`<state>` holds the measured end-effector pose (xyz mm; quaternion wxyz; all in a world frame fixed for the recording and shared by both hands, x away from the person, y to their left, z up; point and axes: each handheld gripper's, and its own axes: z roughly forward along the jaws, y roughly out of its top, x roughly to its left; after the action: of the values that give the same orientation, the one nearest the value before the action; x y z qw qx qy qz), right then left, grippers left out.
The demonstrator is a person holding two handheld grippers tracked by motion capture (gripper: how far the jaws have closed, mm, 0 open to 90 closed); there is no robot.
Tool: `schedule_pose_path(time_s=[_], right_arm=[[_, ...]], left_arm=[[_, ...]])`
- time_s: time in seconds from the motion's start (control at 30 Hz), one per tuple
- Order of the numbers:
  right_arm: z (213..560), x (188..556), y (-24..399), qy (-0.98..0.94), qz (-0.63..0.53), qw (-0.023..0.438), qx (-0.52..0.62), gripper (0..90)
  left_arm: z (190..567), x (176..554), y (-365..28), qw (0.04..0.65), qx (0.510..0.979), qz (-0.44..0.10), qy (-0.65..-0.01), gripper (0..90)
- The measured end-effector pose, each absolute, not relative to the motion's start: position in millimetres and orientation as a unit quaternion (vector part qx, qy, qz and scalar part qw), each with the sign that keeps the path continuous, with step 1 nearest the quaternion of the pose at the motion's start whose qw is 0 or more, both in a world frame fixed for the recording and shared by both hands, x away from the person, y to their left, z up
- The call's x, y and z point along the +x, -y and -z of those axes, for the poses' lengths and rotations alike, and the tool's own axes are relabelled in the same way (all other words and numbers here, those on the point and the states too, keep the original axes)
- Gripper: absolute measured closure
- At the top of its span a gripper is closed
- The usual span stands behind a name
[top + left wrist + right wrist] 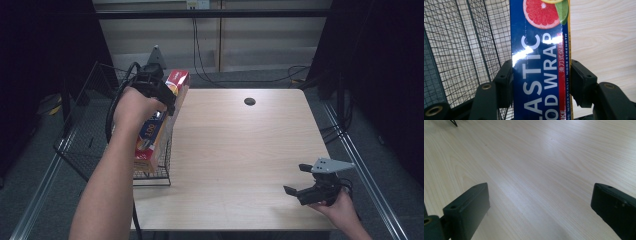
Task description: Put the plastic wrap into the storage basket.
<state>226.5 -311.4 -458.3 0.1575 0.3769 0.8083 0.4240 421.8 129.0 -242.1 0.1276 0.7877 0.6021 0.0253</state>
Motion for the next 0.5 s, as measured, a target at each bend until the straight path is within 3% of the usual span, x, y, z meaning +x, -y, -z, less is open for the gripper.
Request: schedule_pose_path(time_s=[0.5], right_arm=[[459, 227, 311, -0.807, -0.424, 0.159, 0.378, 1.8]], left_arm=[[235, 422, -146, 0.127, 0.777, -0.031, -0.616, 45.0]])
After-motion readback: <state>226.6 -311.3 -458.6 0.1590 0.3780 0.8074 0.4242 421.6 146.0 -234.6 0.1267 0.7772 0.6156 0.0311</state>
